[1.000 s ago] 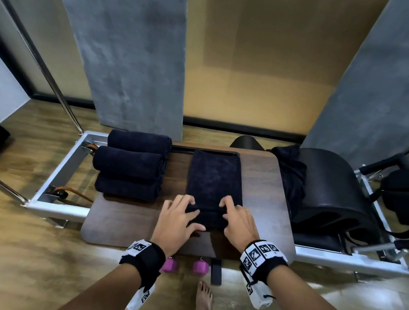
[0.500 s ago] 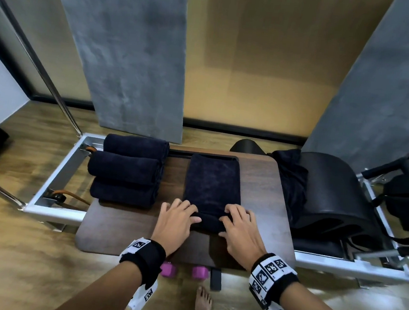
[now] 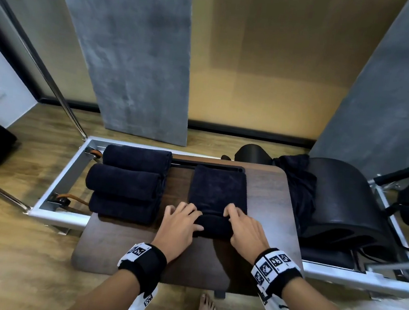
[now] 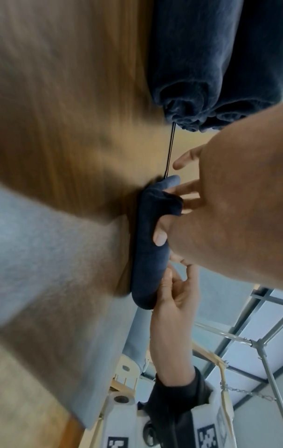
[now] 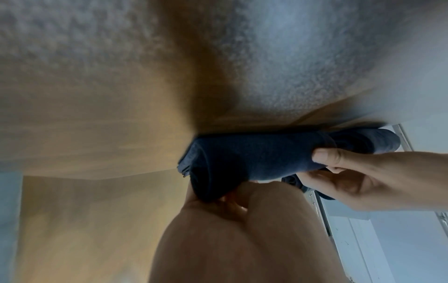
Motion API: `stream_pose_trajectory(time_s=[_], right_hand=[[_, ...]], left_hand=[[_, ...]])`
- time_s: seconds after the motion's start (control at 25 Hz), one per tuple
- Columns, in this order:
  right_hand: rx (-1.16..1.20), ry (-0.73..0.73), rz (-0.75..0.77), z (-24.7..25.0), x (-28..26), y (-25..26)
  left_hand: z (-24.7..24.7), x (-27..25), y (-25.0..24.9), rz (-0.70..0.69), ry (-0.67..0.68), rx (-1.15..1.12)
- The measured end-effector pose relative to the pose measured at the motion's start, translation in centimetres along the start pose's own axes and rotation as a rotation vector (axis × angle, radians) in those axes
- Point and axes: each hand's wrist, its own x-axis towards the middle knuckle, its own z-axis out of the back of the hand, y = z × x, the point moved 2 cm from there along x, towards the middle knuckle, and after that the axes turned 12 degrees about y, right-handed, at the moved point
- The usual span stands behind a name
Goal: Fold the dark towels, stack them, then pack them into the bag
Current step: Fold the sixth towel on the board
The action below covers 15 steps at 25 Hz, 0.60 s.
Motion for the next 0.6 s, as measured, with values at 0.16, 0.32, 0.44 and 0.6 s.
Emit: stream_pose_trajectory(time_s=[0.16,0.32,0.44,0.6], right_hand=[[0.010,-0.169,0.107,-0.1,0.0,-0.8],[-0.159,-0.111,0.150,-0.2,0.7,-1.7],[-0.174,-0.076,0.179,0.4,2.0,-1.8],[-0.089,-0.029,0.160,1.9,3.5,-2.2]], left_hand=[[0.3,1.4,0.1,0.029,-0.038,-0.007],[1.0,2.3,0.5,0.040,-0.048,0.017],[1.3,2.3,0.5,0.051,-0.035,-0.007],[1.6,2.1,0.0,0.004,-0.029,-0.073]])
